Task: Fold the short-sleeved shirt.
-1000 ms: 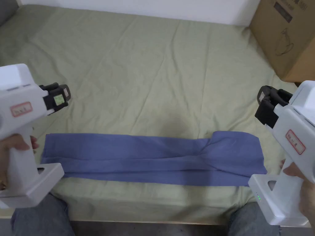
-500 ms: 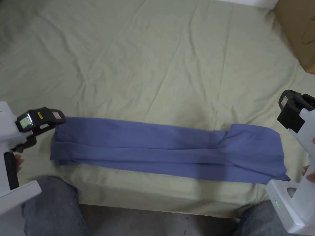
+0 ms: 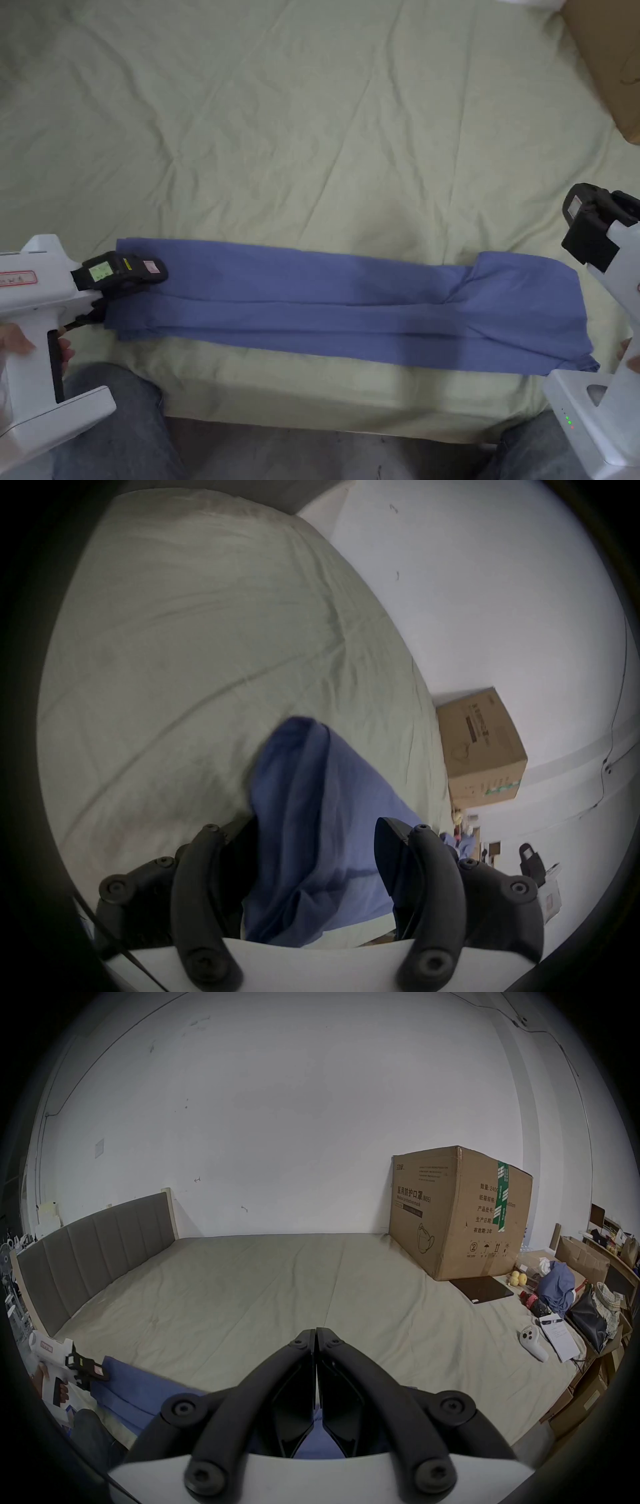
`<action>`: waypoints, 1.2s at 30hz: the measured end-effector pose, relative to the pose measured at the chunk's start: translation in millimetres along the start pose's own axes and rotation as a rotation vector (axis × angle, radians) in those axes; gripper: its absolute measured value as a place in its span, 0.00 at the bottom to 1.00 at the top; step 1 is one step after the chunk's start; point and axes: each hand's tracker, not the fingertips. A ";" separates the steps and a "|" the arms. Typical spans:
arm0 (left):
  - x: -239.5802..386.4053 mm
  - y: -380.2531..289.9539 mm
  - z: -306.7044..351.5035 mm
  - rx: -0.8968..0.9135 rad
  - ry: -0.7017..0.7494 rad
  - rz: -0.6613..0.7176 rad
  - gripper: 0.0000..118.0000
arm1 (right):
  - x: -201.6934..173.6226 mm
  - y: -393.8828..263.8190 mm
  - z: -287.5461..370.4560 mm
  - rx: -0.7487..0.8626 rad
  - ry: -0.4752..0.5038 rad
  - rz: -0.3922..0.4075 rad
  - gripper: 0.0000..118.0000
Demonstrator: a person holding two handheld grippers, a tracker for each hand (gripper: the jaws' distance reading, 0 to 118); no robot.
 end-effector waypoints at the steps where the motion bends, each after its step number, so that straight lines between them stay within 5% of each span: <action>1: 4.8 -0.9 -1.7 -0.010 0.002 -0.011 0.57 | 0.0 -0.3 0.8 0.000 0.000 0.000 0.00; 3: 7.4 7.4 -5.1 -0.032 0.055 -0.074 0.33 | 0.5 -1.0 2.4 -0.001 -0.004 0.005 0.00; 4: 10.2 6.9 -8.4 -0.050 0.090 -0.076 0.12 | 0.7 -1.6 3.7 -0.003 -0.007 0.006 0.00; 6: -4.3 31.3 -12.5 -0.057 0.134 -0.092 0.06 | 2.9 -2.7 5.2 -0.006 -0.010 0.002 0.00; 11: 31.5 28.5 -0.1 -0.002 0.207 -0.183 0.04 | 10.1 -3.6 11.6 -0.001 -0.013 -0.006 0.00; 18: 151.9 -12.2 22.1 0.088 0.393 -0.543 0.04 | 23.0 -0.9 25.0 0.036 -0.019 -0.034 0.00; 23: 223.6 -42.9 19.4 0.083 0.318 -0.676 0.04 | 36.7 -4.2 34.9 0.058 -0.024 -0.058 0.00; 25: 243.6 -54.0 8.0 0.055 0.257 -0.728 0.04 | 40.6 -7.0 38.9 0.063 -0.031 -0.070 0.00; 36: 275.6 -132.4 -139.9 -0.202 0.394 -0.907 0.04 | 67.4 -14.2 60.2 0.075 -0.087 -0.114 0.00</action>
